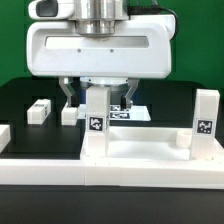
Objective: Assemble desk
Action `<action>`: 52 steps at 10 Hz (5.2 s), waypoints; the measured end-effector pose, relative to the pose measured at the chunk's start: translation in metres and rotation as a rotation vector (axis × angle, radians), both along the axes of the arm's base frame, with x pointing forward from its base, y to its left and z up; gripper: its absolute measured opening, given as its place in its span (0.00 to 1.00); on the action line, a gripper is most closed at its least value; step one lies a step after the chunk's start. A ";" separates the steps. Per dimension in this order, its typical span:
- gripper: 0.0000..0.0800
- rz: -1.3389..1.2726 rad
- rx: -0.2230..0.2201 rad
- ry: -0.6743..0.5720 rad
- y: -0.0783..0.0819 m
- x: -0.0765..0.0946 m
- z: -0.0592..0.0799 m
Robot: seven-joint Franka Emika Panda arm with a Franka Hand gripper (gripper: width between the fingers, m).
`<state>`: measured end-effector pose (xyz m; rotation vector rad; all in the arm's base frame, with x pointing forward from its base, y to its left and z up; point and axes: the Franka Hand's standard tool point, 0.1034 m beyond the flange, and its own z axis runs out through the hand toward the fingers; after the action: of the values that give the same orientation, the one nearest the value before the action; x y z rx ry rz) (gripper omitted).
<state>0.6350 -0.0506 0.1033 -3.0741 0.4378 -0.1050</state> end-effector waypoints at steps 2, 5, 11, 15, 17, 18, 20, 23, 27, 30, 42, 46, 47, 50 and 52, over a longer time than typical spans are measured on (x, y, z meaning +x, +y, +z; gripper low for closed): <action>0.36 -0.105 0.008 0.003 0.000 0.000 0.000; 0.36 -0.311 0.021 0.009 -0.003 -0.001 -0.001; 0.36 -1.161 0.162 0.072 -0.007 -0.003 -0.001; 0.36 -1.534 0.197 0.099 -0.003 -0.002 -0.001; 0.36 -1.613 0.201 0.103 -0.004 -0.002 0.000; 0.36 -1.625 0.199 0.104 -0.005 -0.003 -0.001; 0.37 -1.624 0.199 0.104 -0.006 -0.003 -0.001; 0.60 -1.618 0.200 0.104 -0.005 -0.003 -0.001; 0.80 -1.588 0.266 0.077 0.011 0.002 0.045; 0.81 -1.576 0.270 0.075 0.016 0.003 0.047; 0.81 -1.478 0.192 0.165 0.085 -0.031 0.019; 0.81 -1.408 0.150 0.045 0.073 -0.076 -0.035; 0.81 -1.396 0.132 0.063 0.071 -0.087 -0.049; 0.81 -1.404 0.100 0.077 0.070 -0.100 -0.080; 0.81 -1.428 0.103 0.104 0.075 -0.107 -0.089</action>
Offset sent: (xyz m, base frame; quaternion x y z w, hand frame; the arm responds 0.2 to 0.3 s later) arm 0.0000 0.0000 0.0000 0.0000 0.0000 0.1296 0.9916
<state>0.5283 0.0247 0.0142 -2.0149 2.3290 0.0520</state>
